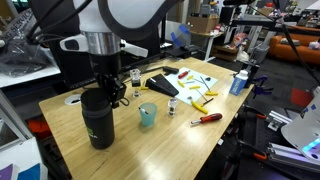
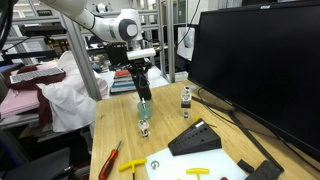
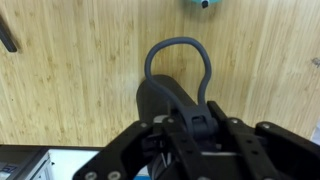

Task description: Move the black bottle to the left side of the desk

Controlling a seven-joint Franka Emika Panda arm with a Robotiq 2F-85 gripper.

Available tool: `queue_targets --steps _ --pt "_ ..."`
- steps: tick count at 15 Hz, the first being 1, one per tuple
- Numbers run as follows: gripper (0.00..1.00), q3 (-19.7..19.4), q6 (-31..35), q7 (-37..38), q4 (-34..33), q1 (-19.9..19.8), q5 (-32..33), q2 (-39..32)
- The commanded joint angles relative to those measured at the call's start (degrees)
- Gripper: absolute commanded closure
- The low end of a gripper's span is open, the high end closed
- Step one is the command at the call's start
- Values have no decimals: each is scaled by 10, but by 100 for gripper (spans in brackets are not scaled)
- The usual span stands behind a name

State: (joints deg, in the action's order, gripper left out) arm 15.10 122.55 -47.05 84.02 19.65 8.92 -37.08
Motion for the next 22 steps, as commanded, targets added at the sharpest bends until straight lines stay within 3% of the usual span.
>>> queue_targets --steps 1,2,4,9,13,14,22 --pt "92 10 -33 -19 -49 -3 6 -24" --pt "42 9 -40 -17 -56 -1 6 -27" --pt "34 9 -39 -13 -62 -1 5 -27" --pt "0 -3 -36 48 -54 10 16 21" --pt "0 6 -46 72 -18 -4 -10 73" --pt "0 8 -48 64 -58 1 2 41" --pt "0 8 -48 65 -58 2 2 38"
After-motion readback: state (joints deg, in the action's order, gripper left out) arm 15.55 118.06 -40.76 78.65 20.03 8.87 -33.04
